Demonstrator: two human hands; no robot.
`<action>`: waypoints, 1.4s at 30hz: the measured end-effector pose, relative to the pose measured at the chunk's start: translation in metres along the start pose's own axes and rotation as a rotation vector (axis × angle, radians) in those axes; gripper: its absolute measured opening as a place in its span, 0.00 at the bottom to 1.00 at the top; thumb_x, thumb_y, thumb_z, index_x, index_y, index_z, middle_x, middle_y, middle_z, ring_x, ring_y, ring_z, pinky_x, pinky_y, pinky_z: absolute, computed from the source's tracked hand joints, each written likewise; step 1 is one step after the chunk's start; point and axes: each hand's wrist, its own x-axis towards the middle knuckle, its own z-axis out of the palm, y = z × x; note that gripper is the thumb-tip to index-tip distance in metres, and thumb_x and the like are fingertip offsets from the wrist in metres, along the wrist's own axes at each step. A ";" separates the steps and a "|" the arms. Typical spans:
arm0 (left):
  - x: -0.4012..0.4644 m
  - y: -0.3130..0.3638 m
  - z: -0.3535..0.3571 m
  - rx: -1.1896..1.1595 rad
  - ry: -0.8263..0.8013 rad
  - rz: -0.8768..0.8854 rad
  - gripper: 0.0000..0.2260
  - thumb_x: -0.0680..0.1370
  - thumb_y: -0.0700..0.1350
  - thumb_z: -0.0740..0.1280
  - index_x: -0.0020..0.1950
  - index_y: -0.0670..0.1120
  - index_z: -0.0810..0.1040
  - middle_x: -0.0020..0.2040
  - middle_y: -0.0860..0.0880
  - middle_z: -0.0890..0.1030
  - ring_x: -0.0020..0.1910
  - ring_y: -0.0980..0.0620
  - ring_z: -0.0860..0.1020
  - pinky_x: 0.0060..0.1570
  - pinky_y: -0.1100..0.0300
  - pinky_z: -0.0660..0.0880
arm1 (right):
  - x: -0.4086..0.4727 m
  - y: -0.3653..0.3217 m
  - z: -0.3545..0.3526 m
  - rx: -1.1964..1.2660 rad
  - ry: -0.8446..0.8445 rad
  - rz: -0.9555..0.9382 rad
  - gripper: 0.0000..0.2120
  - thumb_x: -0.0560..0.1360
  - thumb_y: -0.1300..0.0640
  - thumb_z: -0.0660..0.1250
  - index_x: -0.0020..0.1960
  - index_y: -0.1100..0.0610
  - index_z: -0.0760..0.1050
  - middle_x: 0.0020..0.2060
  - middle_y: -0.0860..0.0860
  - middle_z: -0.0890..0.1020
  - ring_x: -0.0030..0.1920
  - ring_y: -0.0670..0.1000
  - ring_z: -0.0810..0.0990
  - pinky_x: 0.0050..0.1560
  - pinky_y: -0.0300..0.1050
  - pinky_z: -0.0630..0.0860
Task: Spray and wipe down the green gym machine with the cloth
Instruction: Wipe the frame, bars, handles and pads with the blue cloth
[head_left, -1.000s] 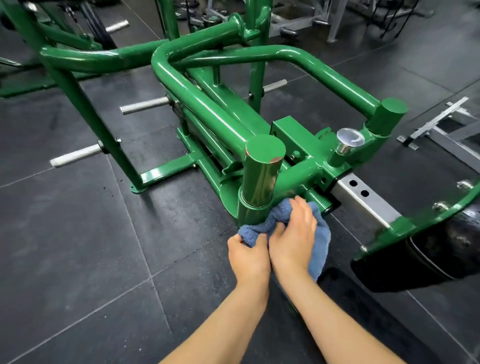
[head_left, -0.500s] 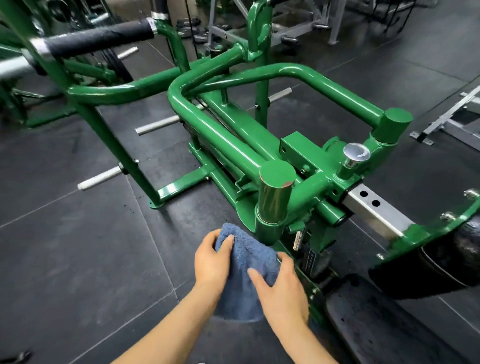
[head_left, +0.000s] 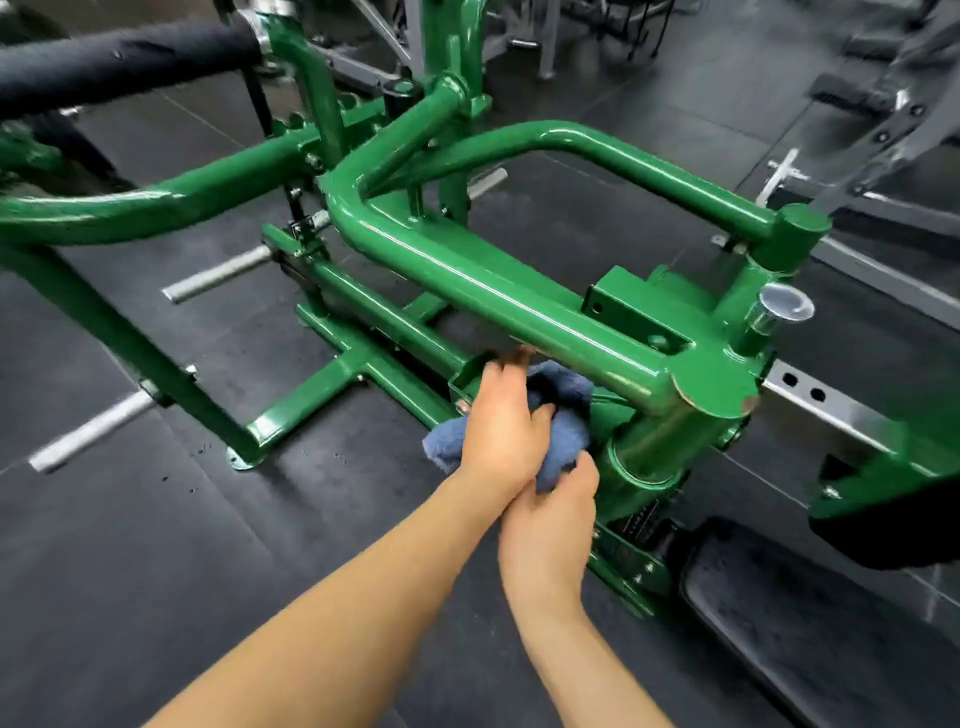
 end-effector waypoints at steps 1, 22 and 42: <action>-0.001 -0.008 -0.002 0.011 -0.040 0.040 0.20 0.76 0.38 0.66 0.67 0.43 0.71 0.61 0.43 0.72 0.60 0.46 0.72 0.61 0.61 0.63 | -0.001 0.000 0.005 -0.026 0.030 0.015 0.26 0.77 0.54 0.63 0.73 0.56 0.60 0.58 0.54 0.79 0.56 0.56 0.79 0.52 0.53 0.77; 0.054 -0.008 0.022 0.745 -0.685 0.716 0.15 0.83 0.51 0.54 0.68 0.54 0.70 0.69 0.52 0.72 0.66 0.51 0.71 0.56 0.62 0.65 | 0.006 -0.013 -0.014 -0.945 0.061 -0.225 0.30 0.80 0.46 0.57 0.77 0.55 0.51 0.61 0.49 0.75 0.54 0.52 0.80 0.43 0.44 0.72; 0.054 -0.042 -0.016 0.640 -0.655 0.826 0.21 0.71 0.55 0.56 0.59 0.55 0.78 0.56 0.49 0.80 0.56 0.42 0.76 0.55 0.49 0.73 | 0.014 -0.022 0.015 -0.894 0.072 0.145 0.14 0.77 0.53 0.60 0.59 0.55 0.60 0.55 0.51 0.77 0.53 0.56 0.79 0.40 0.45 0.65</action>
